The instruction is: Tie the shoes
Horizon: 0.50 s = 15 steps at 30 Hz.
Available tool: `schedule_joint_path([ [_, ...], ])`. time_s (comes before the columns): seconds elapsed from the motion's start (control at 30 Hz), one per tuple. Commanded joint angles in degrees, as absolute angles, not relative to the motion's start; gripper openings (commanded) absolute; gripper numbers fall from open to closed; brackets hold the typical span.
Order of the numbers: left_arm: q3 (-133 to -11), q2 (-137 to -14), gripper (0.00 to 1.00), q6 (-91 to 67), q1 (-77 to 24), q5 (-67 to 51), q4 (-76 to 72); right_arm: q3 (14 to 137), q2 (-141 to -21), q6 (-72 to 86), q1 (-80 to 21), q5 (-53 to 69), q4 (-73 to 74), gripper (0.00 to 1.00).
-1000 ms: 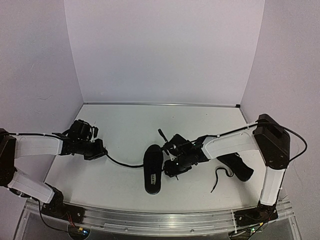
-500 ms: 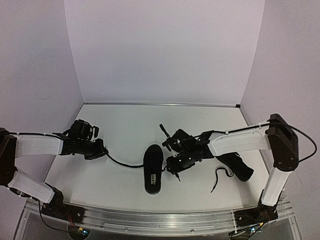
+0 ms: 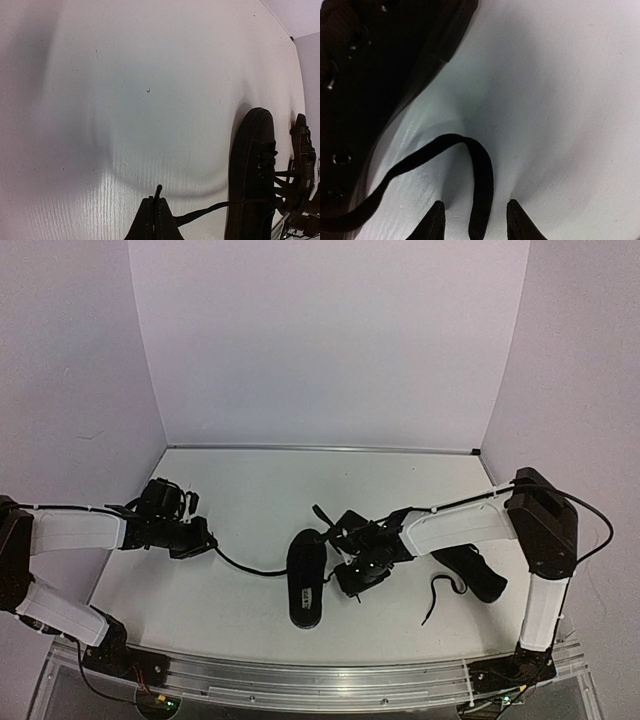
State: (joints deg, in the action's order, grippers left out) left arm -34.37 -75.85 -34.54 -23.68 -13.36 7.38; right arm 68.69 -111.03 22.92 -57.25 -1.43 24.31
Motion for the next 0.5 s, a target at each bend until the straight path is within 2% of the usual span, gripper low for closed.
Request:
schedule_joint_path([
  [0.0,-35.91,-75.76,0.0,-34.67,-23.53,-13.49,4.45,70.14,-113.54,22.07,-57.5,-2.05,25.58,0.36],
  [0.07,-35.67,-75.66,0.0,-34.72,-23.49,-13.37,4.26,69.74,-114.37,21.95,-57.52,-1.93,25.58,0.27],
  [0.2,-35.63,-75.09,0.0,-35.35,-23.45,-12.05,4.36,67.28,-112.21,23.16,-57.53,-2.73,25.79,0.02],
  [0.47,-36.59,-74.02,0.0,-35.46,-23.38,-8.54,6.39,58.38,-99.65,30.16,-57.53,-10.09,28.26,0.0],
])
